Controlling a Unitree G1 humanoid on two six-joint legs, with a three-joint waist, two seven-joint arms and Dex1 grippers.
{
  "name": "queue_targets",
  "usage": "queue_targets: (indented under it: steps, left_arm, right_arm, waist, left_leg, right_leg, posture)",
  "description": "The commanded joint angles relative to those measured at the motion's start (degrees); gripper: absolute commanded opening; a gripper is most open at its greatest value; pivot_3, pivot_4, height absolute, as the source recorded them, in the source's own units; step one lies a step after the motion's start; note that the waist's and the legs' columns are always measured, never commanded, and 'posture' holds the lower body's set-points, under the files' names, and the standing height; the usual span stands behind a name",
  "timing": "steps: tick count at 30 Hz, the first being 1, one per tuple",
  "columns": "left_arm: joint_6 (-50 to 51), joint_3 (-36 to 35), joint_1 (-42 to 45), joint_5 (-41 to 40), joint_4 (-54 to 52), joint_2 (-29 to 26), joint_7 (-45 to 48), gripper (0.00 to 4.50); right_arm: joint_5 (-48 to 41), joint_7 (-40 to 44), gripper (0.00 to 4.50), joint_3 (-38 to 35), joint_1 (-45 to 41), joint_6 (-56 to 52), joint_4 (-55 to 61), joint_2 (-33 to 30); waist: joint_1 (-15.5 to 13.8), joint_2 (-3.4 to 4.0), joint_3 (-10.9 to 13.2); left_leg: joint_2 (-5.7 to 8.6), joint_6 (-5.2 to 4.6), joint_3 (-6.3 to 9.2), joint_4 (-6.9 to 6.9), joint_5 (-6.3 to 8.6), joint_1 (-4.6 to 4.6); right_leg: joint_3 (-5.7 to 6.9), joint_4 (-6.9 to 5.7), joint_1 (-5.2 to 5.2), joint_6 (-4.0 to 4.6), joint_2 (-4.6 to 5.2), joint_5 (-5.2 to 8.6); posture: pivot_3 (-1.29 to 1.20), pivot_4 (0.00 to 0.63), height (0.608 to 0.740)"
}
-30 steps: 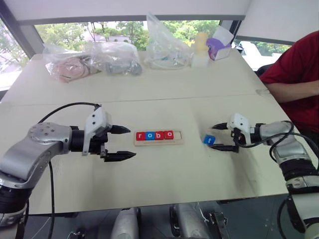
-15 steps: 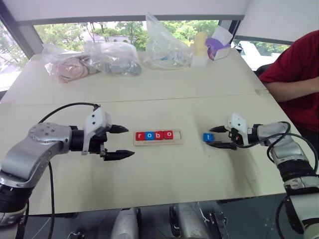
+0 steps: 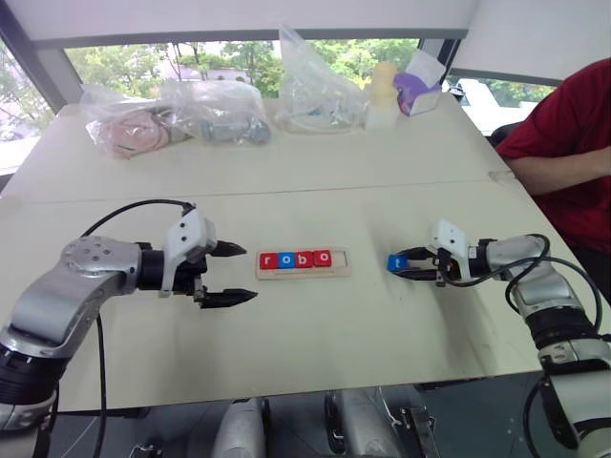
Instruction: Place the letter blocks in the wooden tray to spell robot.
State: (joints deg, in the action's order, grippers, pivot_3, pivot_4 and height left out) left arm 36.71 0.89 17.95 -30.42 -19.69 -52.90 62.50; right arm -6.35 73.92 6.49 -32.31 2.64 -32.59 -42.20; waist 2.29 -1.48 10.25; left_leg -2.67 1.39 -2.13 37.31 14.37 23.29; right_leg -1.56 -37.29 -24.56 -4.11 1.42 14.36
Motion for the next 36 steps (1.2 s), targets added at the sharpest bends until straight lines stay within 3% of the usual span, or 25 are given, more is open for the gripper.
queue_targets:
  steps: [1,5,14,36]
  left_arm:
    - [-1.0,-1.8,0.0,0.0,-0.7,-0.5,0.3,4.50]
    - [-1.1,-1.7,1.3,0.0,0.5,-0.3,0.5,4.50]
    - [-0.6,-2.0,1.5,0.0,-0.3,0.2,-0.8,4.50]
    - [-0.8,-1.8,0.5,0.2,-1.1,0.5,-2.0,4.50]
  right_arm:
    - [-2.4,0.2,1.14,-1.4,-3.7,-3.8,1.6,1.7]
    - [-2.9,1.8,1.14,0.2,-10.5,-7.1,2.8,5.5]
    - [2.5,5.4,1.14,6.1,-18.4,-4.1,-7.8,10.9]
    - [6.0,8.5,1.14,8.7,-19.1,-1.5,-10.2,12.7]
  waist:
    - [0.1,0.00,0.0]
    - [0.6,0.09,0.1]
    - [-1.0,0.05,0.0]
    - [-1.2,0.06,0.0]
  left_leg:
    - [0.00,0.00,0.00,0.00,0.00,0.00]
    - [-0.04,0.00,-0.10,0.00,0.00,-0.10]
    - [0.01,0.01,-0.04,0.00,-0.01,0.04]
    - [-0.02,0.02,-0.05,0.01,-0.01,0.00]
  right_leg:
    - [0.00,0.00,0.00,0.00,0.00,0.00]
    - [-0.08,-0.11,-0.02,0.05,-0.04,-0.04]
    - [0.02,-0.07,-0.04,0.04,0.04,-0.04]
    - [0.01,-0.12,-0.05,0.05,0.01,-0.04]
  posture:
    - [0.00,0.150,0.738]
    - [0.00,0.150,0.738]
    - [0.00,0.150,0.738]
    - [0.00,0.150,0.738]
